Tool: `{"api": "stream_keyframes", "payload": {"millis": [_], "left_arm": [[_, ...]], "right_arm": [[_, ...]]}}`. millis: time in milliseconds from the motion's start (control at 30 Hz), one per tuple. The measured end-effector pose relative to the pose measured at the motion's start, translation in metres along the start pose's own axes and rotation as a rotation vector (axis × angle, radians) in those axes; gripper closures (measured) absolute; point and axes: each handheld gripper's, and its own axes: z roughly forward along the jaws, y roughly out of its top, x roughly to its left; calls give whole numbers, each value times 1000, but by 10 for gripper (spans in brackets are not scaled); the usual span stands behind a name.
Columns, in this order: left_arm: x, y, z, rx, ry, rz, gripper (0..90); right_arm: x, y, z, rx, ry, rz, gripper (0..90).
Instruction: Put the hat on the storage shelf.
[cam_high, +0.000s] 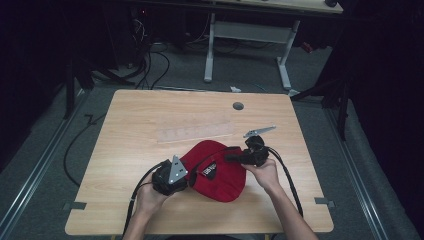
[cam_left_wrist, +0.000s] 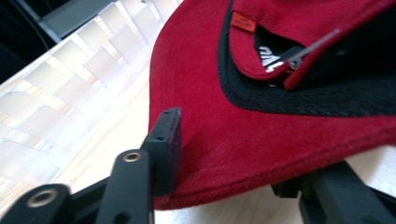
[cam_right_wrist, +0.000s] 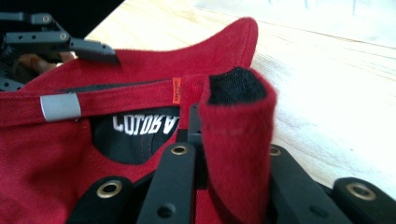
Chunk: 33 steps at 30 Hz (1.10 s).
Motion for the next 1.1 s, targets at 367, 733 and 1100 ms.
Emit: {"api": "stream_keyframes", "payload": {"millis": [367,733,1100], "left_arm": [[-6,11,-6,21,-118,-58,747],[-13,23,-13,18,-126,-48,855],[-2,30,-19,14,-104,-96,857]], "right_arm": [[-2,2,0,-74,0,7,781],[-15,6,-28,-263,-29,81,535],[-19,0,-55,-347,-104,88,417]]}}
